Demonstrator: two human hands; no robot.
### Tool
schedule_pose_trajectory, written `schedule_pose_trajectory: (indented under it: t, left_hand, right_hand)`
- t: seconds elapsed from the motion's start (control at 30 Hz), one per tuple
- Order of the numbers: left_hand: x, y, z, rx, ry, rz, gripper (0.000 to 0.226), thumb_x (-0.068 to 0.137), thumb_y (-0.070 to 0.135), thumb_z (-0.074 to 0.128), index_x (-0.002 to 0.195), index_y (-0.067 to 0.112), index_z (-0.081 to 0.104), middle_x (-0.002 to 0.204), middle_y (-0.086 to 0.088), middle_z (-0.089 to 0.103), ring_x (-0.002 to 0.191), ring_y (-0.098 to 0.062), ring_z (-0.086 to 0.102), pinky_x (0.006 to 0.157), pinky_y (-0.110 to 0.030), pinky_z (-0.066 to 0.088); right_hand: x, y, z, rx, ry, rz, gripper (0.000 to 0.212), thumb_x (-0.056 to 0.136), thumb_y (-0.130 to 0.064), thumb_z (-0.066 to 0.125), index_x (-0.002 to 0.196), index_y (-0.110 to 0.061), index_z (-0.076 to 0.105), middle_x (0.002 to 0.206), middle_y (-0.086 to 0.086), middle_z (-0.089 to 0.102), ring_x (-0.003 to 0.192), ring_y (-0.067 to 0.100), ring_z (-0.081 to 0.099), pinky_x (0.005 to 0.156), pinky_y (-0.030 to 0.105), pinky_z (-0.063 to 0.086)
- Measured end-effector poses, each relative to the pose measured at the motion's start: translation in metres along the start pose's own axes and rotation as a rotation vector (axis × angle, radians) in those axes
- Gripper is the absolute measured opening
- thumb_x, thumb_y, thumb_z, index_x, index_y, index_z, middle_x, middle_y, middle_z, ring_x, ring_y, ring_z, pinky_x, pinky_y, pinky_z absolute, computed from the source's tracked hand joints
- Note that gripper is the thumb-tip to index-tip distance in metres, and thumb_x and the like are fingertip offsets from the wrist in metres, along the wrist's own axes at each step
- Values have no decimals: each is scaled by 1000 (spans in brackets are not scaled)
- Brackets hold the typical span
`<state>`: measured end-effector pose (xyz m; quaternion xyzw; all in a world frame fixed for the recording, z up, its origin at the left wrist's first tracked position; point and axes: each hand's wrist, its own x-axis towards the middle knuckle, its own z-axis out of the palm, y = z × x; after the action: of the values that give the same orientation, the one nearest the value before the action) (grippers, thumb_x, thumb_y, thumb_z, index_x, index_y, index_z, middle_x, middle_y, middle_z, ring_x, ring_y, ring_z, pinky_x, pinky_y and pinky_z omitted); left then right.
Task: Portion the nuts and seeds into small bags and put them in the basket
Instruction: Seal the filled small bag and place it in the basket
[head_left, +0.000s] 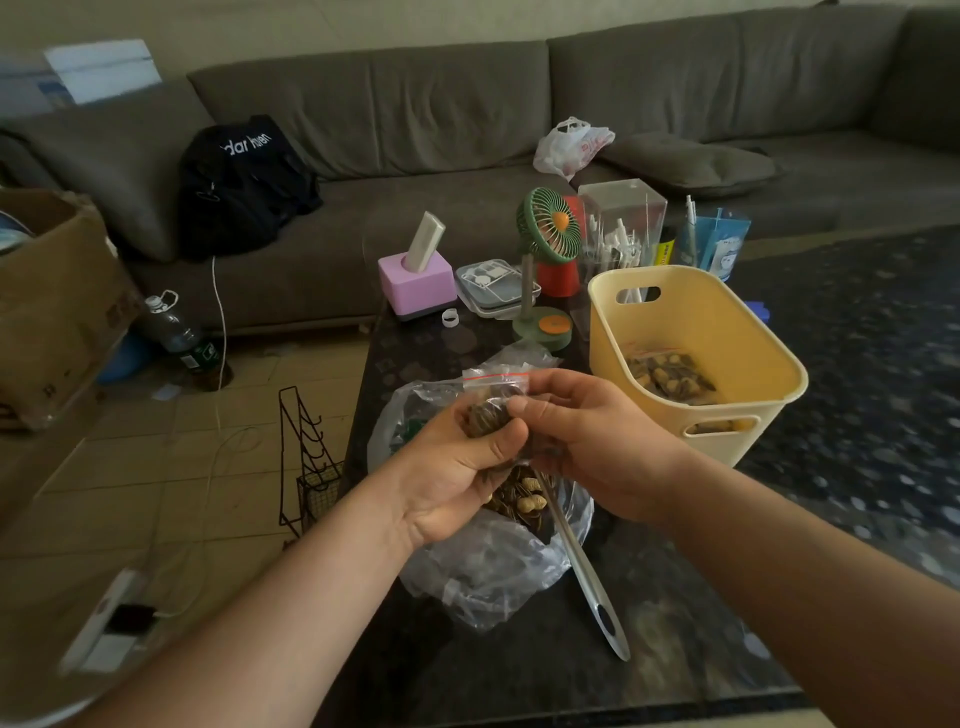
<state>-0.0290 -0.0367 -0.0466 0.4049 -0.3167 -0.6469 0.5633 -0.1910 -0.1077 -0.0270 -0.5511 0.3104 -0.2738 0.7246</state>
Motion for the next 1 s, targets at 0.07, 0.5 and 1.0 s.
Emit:
schedule_pose_trajectory:
  t: [0.07, 0.5, 1.0]
  left_hand:
    - [-3, 0, 4, 93, 13, 12, 71, 76, 23, 78, 143, 7, 61, 122, -11, 76, 112, -18, 74, 79, -19, 58]
    - [-1, 3, -1, 81, 184, 40, 31, 98, 3, 63, 128, 6, 72, 119, -18, 77, 107, -25, 76, 88, -32, 65]
    - [2, -2, 1, 119, 304, 164, 44, 89, 31, 71, 127, 9, 68, 121, -17, 76, 110, -30, 74, 86, -44, 62]
  right_hand:
    - [0, 0, 1, 3, 8, -7, 22, 96, -10, 70, 118, -6, 70, 115, 23, 75, 102, 32, 74, 94, 47, 60]
    - [3, -3, -6, 51, 56, 19, 28, 97, -20, 73, 120, -7, 68, 102, 17, 75, 90, 25, 73, 78, 39, 62]
    - [5, -3, -9, -116, 116, -109, 12, 98, -17, 71, 100, -5, 69, 90, 12, 72, 83, 24, 71, 86, 46, 62]
